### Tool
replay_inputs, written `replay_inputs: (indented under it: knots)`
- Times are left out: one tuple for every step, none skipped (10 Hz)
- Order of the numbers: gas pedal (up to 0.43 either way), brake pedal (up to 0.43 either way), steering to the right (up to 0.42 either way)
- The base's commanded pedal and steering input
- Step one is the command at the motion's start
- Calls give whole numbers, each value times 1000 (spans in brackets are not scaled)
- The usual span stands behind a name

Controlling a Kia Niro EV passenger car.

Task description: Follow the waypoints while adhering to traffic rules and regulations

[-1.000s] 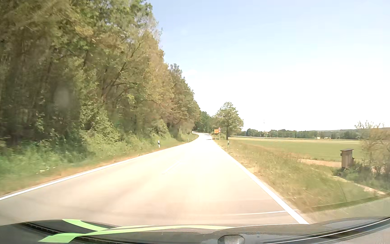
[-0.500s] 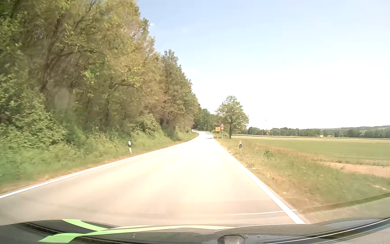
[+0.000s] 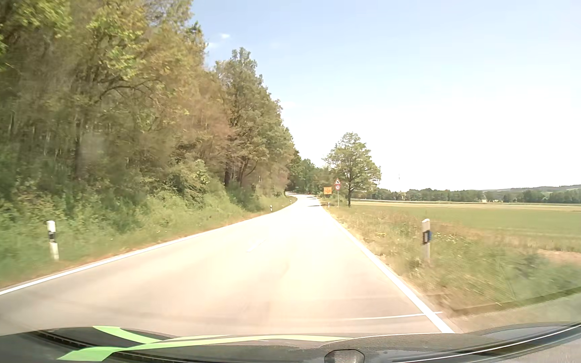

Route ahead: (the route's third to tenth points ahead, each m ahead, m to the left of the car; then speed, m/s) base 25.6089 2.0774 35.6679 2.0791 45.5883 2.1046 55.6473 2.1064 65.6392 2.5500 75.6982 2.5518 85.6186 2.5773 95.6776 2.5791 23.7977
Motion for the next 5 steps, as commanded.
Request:
replay_inputs:
  knots:
    - [110,0,-5]
    - [130,0,-5]
    - [138,0,-5]
    - [138,0,-5]
    - [157,0,-5]
